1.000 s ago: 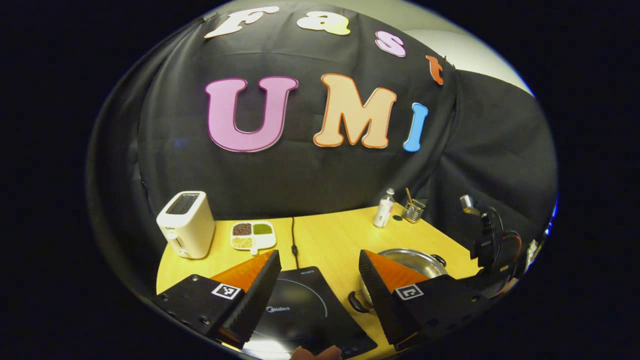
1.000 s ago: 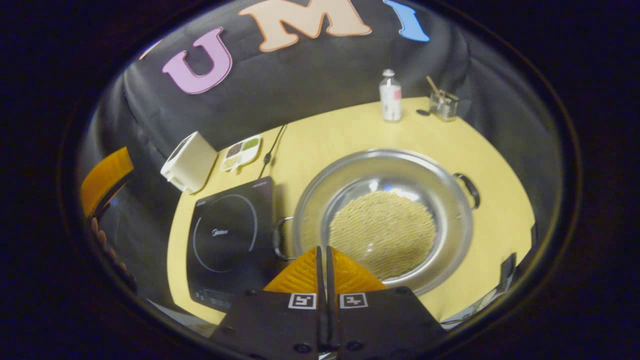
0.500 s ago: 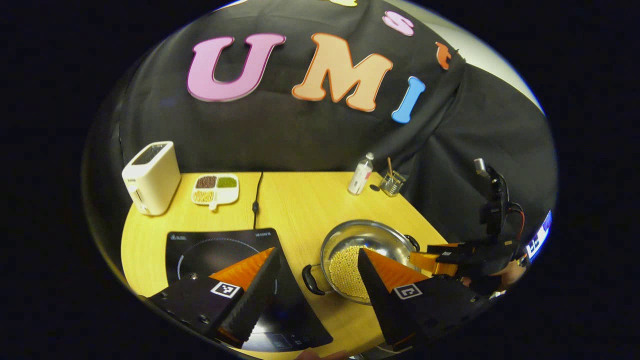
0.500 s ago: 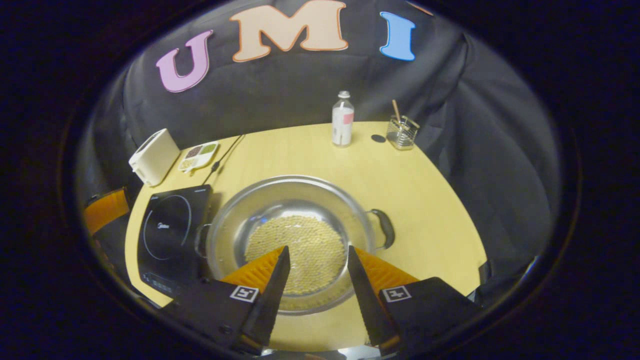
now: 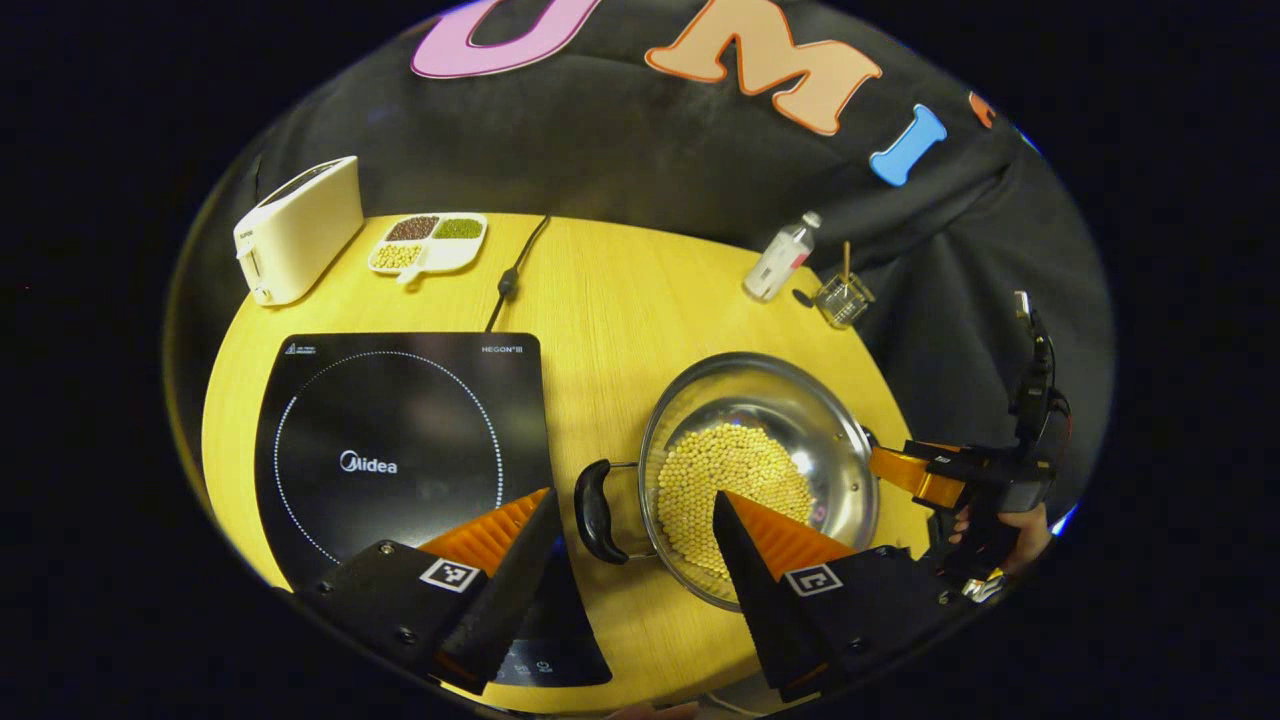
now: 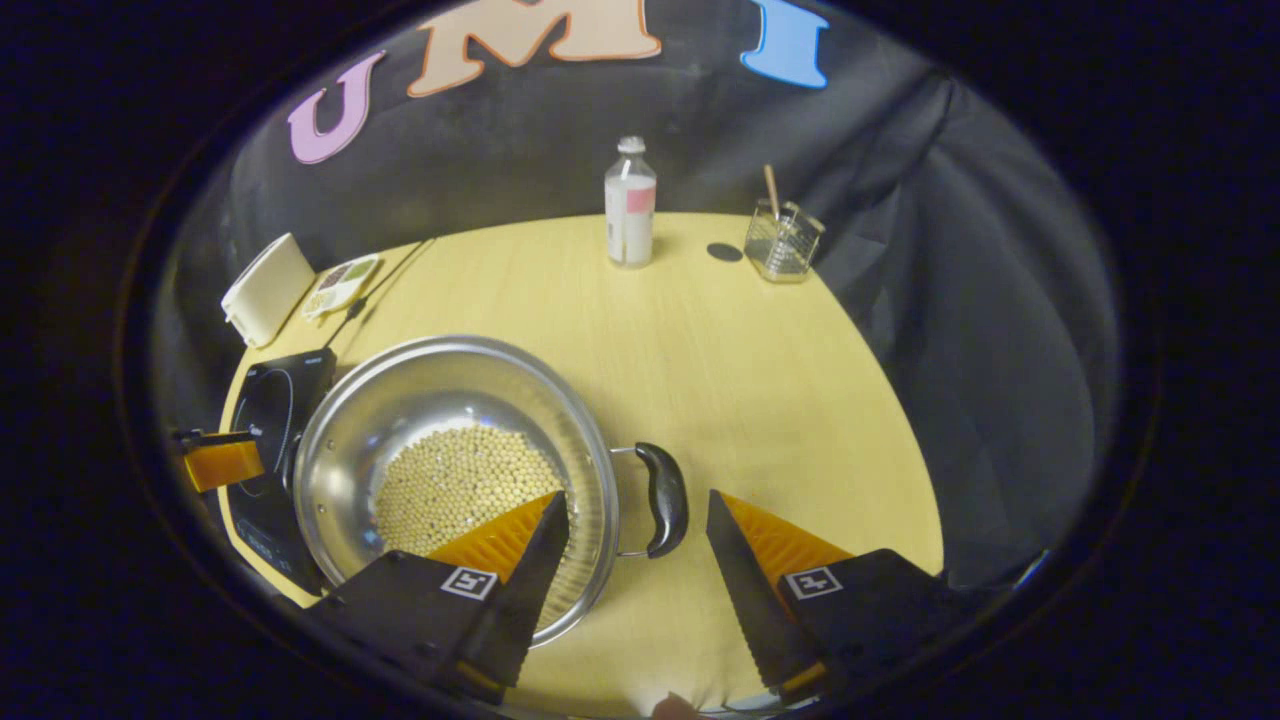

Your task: First push the handle of the pot to place it horizontally, then grasp the pot with both hands and set it on the induction cooktop.

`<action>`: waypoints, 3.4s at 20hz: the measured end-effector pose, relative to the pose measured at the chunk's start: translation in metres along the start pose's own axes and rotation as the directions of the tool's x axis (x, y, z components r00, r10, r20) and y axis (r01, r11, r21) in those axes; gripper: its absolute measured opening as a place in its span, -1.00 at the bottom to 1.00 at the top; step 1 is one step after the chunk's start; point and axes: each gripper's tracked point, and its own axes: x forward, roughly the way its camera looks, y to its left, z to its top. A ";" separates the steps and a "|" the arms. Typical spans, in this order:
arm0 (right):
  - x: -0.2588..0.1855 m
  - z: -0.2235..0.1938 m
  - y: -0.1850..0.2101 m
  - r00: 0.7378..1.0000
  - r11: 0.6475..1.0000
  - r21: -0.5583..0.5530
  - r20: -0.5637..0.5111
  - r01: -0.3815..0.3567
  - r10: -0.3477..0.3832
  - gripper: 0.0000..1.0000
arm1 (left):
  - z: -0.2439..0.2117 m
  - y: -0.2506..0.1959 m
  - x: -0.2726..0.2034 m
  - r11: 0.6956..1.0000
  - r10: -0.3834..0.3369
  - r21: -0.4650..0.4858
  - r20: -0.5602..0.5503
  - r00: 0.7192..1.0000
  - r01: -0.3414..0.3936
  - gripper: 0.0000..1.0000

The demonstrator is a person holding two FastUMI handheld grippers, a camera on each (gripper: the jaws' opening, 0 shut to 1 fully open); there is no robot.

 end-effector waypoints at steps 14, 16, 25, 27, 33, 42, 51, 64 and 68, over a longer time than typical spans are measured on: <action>0.051 -0.023 -0.002 0.986 0.995 0.041 -0.132 -0.093 0.098 0.36 | -0.033 0.022 0.056 0.985 0.170 0.008 -0.157 0.973 -0.170 0.30; 0.050 -0.024 -0.001 0.982 0.990 0.079 -0.144 -0.114 0.124 0.21 | -0.033 0.027 0.060 0.983 0.182 0.019 -0.151 0.972 -0.181 0.27; 0.012 -0.014 0.020 0.971 0.972 0.134 -0.115 -0.193 0.209 -0.07 | -0.015 0.023 0.012 0.971 0.239 0.040 -0.097 0.966 -0.236 0.21; 0.004 -0.009 0.041 0.966 0.967 0.122 -0.105 -0.224 0.237 -0.07 | -0.012 0.040 -0.007 0.965 0.262 0.028 -0.081 0.962 -0.260 0.17; -0.017 -0.003 0.134 0.947 0.950 0.082 -0.095 -0.300 0.307 -0.07 | -0.002 0.115 -0.064 0.949 0.314 0.000 -0.031 0.949 -0.314 0.19; -0.025 0.000 0.278 0.964 0.971 0.069 -0.117 -0.230 0.237 -0.07 | 0.017 0.253 -0.085 0.966 0.259 0.008 -0.033 0.965 -0.259 0.17; -0.025 0.003 0.337 0.977 0.985 0.073 -0.135 -0.156 0.165 0.05 | 0.039 0.314 -0.085 0.973 0.221 0.064 0.050 0.974 -0.224 0.15; -0.051 0.025 0.326 0.963 0.952 0.162 -0.038 -0.258 0.268 0.99 | 0.042 0.303 -0.114 0.917 0.363 0.119 0.151 0.919 -0.381 0.90; -0.070 0.029 0.301 0.943 0.930 0.164 0.004 -0.328 0.332 0.98 | 0.050 0.279 -0.142 0.881 0.420 0.134 0.216 0.881 -0.453 0.90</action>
